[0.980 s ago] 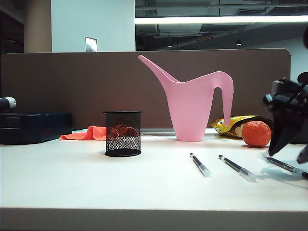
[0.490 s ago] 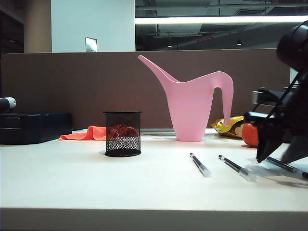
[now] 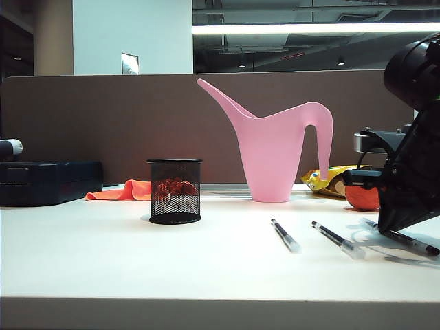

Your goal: Pick up a few water-based pens and put them in the pen basket.

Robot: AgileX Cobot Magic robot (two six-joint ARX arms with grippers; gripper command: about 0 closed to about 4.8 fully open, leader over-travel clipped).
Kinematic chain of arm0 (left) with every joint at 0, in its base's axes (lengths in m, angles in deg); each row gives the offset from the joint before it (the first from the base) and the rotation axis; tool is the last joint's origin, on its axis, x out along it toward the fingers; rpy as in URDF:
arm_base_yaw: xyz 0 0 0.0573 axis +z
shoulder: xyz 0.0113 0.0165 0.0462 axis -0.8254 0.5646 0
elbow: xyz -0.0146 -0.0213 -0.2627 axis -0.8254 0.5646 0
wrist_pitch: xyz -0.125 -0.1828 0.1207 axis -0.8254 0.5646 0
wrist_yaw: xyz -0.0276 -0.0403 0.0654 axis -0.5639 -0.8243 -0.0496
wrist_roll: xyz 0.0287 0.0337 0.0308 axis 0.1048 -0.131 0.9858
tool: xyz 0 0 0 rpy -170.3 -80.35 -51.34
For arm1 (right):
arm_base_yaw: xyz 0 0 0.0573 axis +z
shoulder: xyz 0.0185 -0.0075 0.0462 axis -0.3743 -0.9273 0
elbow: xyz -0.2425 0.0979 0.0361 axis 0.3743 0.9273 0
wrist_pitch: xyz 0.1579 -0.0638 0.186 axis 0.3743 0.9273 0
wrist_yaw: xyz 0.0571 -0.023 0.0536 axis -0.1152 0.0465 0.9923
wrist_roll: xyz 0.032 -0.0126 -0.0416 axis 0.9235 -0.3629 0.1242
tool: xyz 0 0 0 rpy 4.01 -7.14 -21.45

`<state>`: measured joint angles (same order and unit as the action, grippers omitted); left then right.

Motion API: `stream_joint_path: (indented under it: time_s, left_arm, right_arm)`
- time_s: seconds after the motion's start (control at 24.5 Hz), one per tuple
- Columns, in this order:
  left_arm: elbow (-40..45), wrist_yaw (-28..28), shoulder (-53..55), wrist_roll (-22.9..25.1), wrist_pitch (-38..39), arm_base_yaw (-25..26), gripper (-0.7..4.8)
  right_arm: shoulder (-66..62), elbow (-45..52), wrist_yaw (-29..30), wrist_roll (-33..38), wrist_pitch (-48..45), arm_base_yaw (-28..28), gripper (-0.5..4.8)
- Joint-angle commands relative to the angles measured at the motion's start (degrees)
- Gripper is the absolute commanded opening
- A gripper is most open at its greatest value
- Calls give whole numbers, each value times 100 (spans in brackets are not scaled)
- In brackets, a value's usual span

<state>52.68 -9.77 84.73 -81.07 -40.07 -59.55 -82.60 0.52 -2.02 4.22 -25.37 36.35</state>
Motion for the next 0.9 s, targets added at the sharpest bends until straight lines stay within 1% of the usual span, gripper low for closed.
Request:
stream_joint_path:
  time_s: [0.04,0.45,0.57,0.65,0.78,0.9]
  left_arm:
    - [-11,-15,2,-15,-50,2,-3]
    - [-11,-15,2,-15,-48,4,-3]
    - [-11,-13,2,-15,-50,4,-3]
    - [-11,-13,2,-15,-50,4,-3]
    - [-11,-13,2,-15,-50,4,-3]
    - [-11,-13,2,-13,-50,4,-3]
  right_arm:
    - [-129,116,101,22,656,17,-9]
    - [-59,105,149,22,645,17,-9]
    - [332,83,188,20,461,17,-9]
    - [540,83,310,22,308,17,-9]
    - [846,83,796,26,-160,20,-9]
    - [1032,42,1108,50,-603,42,-9]
